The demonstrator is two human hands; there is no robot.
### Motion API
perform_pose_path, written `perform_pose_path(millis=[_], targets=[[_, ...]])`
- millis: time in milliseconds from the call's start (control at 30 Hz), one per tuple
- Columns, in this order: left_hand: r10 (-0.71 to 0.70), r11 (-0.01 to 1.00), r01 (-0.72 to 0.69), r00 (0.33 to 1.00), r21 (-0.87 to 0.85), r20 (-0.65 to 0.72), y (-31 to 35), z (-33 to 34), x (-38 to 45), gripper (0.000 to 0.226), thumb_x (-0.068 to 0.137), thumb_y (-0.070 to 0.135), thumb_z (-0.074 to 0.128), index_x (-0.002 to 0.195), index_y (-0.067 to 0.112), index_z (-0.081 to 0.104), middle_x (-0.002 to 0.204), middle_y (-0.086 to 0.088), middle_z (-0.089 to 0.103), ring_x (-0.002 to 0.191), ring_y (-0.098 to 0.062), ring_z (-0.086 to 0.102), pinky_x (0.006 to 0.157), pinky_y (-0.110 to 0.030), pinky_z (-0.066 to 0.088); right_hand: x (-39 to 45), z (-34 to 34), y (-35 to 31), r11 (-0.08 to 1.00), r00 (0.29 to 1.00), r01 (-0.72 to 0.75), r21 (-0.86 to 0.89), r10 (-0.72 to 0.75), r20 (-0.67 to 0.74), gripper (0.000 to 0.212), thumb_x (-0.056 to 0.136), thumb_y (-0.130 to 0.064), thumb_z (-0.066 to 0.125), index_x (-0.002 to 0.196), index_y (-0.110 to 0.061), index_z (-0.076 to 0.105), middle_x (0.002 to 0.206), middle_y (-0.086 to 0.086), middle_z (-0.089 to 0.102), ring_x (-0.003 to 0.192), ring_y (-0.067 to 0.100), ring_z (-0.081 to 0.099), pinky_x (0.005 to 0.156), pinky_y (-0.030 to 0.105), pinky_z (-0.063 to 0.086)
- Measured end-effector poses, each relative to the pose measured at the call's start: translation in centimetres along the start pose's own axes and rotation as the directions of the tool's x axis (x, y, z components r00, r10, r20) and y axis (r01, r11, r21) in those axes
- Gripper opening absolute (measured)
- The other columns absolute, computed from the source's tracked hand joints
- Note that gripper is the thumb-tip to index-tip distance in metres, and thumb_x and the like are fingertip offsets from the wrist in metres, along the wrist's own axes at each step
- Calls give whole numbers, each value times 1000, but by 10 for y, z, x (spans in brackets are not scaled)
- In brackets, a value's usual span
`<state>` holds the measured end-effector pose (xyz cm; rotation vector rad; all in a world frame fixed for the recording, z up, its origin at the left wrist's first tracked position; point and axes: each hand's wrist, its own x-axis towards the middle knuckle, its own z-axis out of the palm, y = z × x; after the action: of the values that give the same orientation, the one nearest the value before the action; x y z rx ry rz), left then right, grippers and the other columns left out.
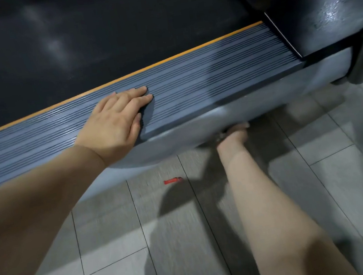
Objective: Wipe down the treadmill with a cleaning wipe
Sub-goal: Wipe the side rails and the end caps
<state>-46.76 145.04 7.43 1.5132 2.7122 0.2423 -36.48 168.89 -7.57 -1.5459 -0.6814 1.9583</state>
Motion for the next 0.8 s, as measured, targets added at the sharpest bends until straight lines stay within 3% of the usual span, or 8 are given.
perform_pose_path(millis=[200,267,367,467,567,700,733,800], targets=[[-7,1000,7,1000,2,12,-1,-1,1,51,98,32,27,142,17,47,150,0,44,131,-26,45,112,-41,29,-38,14,-83,626,611,777,-72,-776,-156,19,101,-6,43,117,3,47,112,11,51,89,6,56,77,9,46],[-18,1000,18,1000,26,9,3,-1,1,51,96,31,28,140,16,48,148,-2,47,128,-27,46,109,-41,30,-29,12,-73,735,723,677,23,-660,-202,28,104,-11,39,126,3,46,112,5,53,88,4,57,81,11,46],[-39,986,33,999,165,31,12,-10,13,51,85,27,32,127,9,55,129,-12,56,111,-37,52,97,-46,35,3,-9,-44,972,991,128,197,-117,-66,35,107,-22,26,133,-9,46,110,6,63,89,18,61,73,26,47],[45,965,-54,998,258,42,40,-14,47,46,84,23,42,125,7,54,126,-17,56,111,-41,54,96,-48,37,19,-20,-57,986,992,-126,107,123,37,34,106,-30,28,118,-12,55,93,9,67,68,21,57,62,29,45],[196,964,-209,976,163,93,84,-5,86,54,98,31,40,149,16,36,158,-6,32,144,-30,30,114,-47,30,7,-6,-113,962,954,259,89,-241,-178,32,105,-21,39,128,-2,49,120,13,59,98,21,58,84,31,48],[298,946,-309,948,95,117,130,14,134,63,99,40,28,158,19,17,166,1,13,152,-19,11,122,-36,10,-9,9,-142,461,437,854,-240,-887,-146,23,96,-8,47,111,9,53,110,14,57,95,24,56,86,10,39],[299,945,-312,946,95,129,133,19,140,62,102,41,26,158,21,12,166,2,11,153,-17,8,122,-34,5,-2,8,-140,430,405,857,-284,-903,-147,23,94,-5,47,110,10,52,111,17,57,95,25,56,87,9,37],[284,950,-300,946,88,156,129,28,146,61,104,43,25,159,25,6,166,7,4,153,-13,2,123,-30,-1,8,4,-135,593,562,772,-226,-805,-193,30,95,-2,44,122,9,49,121,17,54,103,21,54,91,15,38]])
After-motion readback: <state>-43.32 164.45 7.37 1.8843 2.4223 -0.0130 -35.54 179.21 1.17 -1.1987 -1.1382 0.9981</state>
